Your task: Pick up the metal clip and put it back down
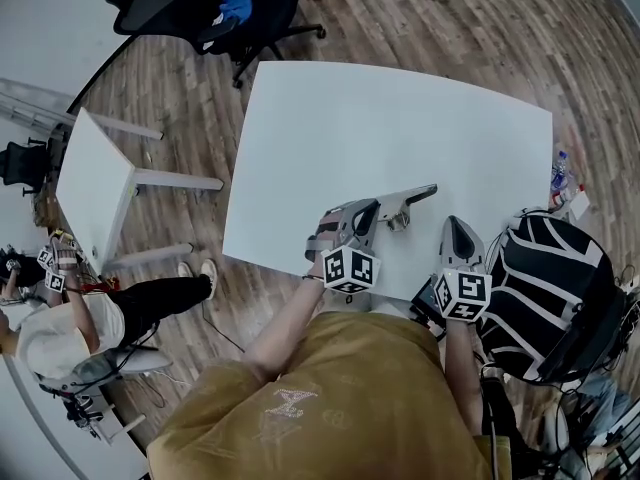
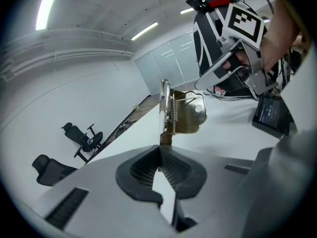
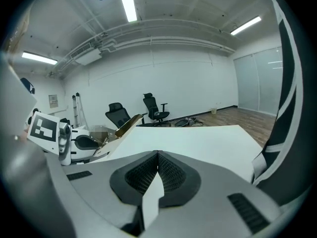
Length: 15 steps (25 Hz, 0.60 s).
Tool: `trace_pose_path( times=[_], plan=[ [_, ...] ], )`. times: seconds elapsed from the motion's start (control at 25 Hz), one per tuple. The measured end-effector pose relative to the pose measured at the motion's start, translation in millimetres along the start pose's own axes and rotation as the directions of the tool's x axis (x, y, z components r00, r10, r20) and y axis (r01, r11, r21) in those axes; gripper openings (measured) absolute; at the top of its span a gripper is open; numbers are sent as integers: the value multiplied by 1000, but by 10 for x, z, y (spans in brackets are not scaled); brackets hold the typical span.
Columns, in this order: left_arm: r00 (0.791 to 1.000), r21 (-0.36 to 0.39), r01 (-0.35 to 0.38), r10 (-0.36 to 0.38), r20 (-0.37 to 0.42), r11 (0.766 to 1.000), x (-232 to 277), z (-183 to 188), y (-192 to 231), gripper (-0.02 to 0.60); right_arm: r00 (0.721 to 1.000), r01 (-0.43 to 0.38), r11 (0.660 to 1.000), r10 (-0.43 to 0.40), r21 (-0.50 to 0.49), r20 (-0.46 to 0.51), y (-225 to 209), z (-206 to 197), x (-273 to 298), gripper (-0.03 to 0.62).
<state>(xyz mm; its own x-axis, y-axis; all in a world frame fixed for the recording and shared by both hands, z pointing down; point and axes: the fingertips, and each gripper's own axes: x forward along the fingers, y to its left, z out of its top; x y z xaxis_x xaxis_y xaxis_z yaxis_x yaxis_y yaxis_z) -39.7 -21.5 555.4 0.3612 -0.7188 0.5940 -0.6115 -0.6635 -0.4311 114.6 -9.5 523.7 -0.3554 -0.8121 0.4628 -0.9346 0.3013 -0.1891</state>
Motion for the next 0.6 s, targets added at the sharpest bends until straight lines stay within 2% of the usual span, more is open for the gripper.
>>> trace_pose_path(
  times=[0.12, 0.44, 0.6],
  plan=[
    [1000, 39, 6, -6, -16, 999, 49, -44, -30, 6, 1000, -19, 999, 20, 45, -21, 29, -86, 33, 8],
    [998, 109, 22, -14, -67, 994, 201, -192, -65, 6, 997, -33, 997, 38, 75, -74, 91, -267, 94, 8],
    [995, 171, 35, -17, -102, 985, 265, -294, -125, 6, 995, -35, 995, 43, 88, -87, 69, -328, 105, 8]
  ],
)
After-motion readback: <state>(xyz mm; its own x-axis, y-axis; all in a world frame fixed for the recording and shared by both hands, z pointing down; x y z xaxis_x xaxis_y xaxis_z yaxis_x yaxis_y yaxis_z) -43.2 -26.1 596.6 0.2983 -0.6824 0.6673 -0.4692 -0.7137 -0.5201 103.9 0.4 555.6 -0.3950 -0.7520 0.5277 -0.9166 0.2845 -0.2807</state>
